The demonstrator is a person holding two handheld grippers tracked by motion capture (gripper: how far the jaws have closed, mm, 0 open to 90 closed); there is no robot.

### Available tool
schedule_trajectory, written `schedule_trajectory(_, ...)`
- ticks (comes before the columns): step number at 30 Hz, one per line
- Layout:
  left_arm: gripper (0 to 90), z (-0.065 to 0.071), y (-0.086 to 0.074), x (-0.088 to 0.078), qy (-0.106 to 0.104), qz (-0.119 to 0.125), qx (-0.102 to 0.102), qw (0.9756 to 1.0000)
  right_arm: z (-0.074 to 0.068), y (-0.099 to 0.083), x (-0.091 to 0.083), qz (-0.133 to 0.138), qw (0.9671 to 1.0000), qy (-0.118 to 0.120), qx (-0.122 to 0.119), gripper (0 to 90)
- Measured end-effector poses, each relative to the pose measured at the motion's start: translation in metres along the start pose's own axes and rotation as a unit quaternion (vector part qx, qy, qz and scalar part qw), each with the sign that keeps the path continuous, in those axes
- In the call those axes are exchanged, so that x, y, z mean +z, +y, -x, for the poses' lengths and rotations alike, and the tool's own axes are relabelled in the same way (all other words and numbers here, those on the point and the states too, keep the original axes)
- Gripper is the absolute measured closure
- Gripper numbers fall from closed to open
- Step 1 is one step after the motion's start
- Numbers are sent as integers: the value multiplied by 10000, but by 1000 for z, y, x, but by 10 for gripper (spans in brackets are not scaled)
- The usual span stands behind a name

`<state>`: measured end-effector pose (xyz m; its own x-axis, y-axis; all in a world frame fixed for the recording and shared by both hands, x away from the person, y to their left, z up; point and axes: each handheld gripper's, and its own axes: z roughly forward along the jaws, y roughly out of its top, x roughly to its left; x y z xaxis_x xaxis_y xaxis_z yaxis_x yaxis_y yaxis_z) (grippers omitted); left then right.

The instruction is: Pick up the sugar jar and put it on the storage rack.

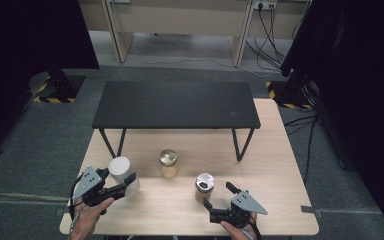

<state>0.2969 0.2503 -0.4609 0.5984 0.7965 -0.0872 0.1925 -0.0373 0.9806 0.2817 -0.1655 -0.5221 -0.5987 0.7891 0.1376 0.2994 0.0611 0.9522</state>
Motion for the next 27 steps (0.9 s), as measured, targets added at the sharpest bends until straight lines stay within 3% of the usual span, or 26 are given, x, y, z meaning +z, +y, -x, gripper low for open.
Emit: schedule_trajectory(27, 352, -5, 43, 1, -181, -84, -25, 9998, 0, 0, 0, 8, 10000, 20, 28, 3)
